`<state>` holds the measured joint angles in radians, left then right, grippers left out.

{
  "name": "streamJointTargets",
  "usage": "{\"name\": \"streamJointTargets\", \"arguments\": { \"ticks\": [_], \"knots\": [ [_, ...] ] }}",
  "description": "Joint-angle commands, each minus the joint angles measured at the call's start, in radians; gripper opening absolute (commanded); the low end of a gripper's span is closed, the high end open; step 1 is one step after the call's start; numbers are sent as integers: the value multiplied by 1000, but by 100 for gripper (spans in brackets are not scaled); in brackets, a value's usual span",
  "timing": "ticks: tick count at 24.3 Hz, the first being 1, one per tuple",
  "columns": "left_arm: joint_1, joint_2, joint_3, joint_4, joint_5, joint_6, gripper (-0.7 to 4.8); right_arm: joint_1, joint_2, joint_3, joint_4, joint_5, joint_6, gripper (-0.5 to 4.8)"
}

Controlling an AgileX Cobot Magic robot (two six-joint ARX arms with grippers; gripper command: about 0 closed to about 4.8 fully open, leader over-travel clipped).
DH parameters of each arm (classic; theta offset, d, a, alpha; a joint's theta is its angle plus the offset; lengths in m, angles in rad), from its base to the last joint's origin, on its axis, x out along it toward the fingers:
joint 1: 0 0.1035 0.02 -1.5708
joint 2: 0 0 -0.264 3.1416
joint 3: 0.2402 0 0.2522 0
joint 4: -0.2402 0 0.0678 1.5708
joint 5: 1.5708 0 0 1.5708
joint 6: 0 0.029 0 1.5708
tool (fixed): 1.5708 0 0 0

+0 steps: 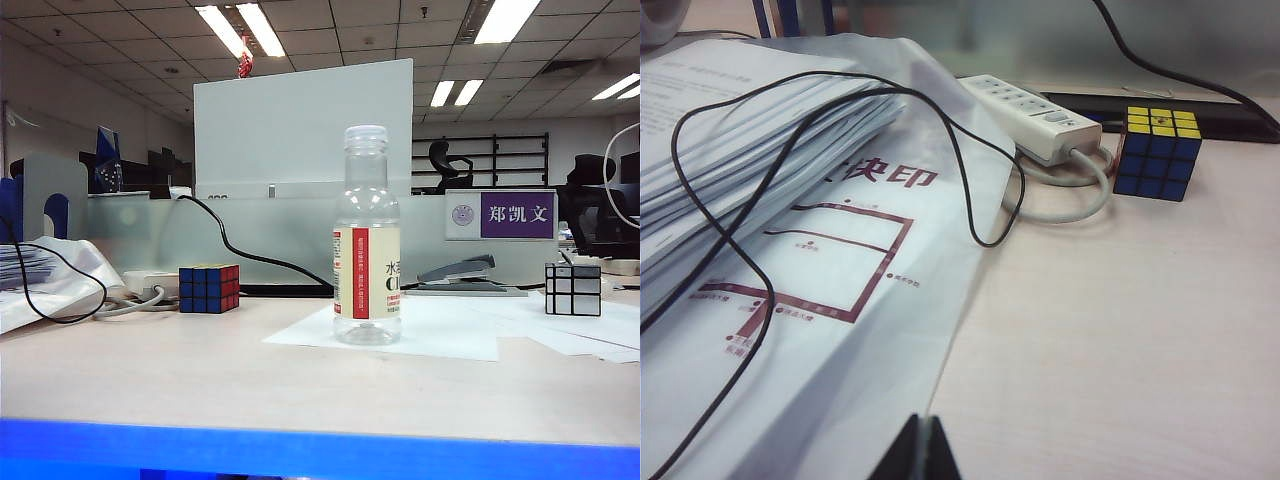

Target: Flip the plastic bottle upside down.

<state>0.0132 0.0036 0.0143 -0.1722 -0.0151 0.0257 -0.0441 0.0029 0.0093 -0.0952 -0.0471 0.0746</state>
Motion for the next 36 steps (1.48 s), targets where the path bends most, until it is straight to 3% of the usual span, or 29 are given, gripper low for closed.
{"name": "streamJointTargets", "arguments": {
  "ticks": [1,13,16,19,23,28,33,36],
  "knots": [
    [0,-2,-5,-6,4,0,-5,1,-2,-7,14,2,4,-5],
    [0,-2,-5,-5,6,-4,-5,1,-2,-7,19,-1,4,-5],
    [0,-2,-5,-5,24,-41,-5,1,-2,-7,26,-48,15,-5],
    [0,-2,-5,-5,38,-136,-5,2,-2,-7,63,-154,128,-5],
    [0,-2,-5,23,87,-372,-5,2,-2,-7,199,-361,380,-5],
    [0,-2,-5,36,221,-615,0,2,-2,-7,374,-456,579,-5],
    [-1,-2,-5,189,416,-616,4,3,-2,-4,496,-494,576,12],
    [-1,-2,-4,304,471,-616,15,3,7,-4,475,-495,537,87]
  ]
}}
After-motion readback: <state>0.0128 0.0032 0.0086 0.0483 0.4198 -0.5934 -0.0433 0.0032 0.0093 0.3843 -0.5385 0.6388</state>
